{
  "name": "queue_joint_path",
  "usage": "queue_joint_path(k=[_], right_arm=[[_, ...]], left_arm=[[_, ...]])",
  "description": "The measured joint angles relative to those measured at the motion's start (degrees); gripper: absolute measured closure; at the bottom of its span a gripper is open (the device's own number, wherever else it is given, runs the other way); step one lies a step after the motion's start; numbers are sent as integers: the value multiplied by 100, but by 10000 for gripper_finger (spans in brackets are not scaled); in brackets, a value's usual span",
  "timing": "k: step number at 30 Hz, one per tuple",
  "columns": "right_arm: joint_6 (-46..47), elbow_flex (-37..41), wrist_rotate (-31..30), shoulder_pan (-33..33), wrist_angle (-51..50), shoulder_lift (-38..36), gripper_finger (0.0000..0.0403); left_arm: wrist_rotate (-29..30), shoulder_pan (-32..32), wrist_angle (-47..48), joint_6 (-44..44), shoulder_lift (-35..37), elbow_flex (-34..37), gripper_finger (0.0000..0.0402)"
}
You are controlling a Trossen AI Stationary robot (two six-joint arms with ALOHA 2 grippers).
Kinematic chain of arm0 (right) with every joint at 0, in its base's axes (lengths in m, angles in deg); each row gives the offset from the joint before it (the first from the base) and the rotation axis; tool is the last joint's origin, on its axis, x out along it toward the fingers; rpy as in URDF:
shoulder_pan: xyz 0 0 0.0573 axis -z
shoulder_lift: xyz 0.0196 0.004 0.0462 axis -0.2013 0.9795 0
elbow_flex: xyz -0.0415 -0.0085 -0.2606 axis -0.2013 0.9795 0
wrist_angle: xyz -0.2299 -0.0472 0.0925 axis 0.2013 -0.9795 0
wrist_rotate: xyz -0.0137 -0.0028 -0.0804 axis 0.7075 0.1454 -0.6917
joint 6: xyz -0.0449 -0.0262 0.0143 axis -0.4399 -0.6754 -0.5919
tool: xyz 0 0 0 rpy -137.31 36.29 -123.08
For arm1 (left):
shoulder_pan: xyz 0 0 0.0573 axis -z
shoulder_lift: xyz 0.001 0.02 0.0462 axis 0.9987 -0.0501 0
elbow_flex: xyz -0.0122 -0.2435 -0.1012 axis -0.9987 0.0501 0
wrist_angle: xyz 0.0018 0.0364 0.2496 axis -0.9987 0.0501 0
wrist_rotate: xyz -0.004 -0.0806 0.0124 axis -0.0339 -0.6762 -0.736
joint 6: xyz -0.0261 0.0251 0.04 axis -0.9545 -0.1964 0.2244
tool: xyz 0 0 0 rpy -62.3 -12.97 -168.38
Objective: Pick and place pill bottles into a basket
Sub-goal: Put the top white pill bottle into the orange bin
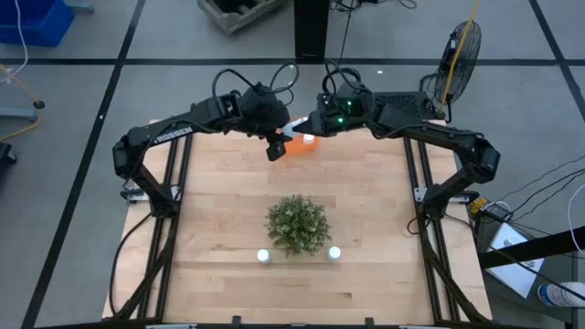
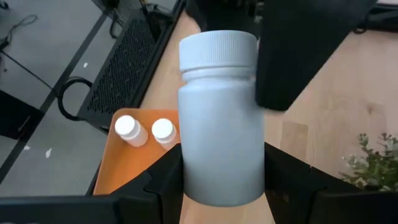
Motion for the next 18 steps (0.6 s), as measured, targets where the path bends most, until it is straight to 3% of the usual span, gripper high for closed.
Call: queue_joint_path(k=[6, 12, 18], right_arm=[[59, 0, -20, 38, 230, -1, 142], [7, 0, 39, 52, 210, -8, 258], [-184, 0, 81, 57, 221, -8, 260]], left_arm=[[-49, -32, -10, 21, 0, 1, 221], [-42, -32, 7, 40, 0, 3, 221], [80, -27, -5, 111, 0, 7, 207]])
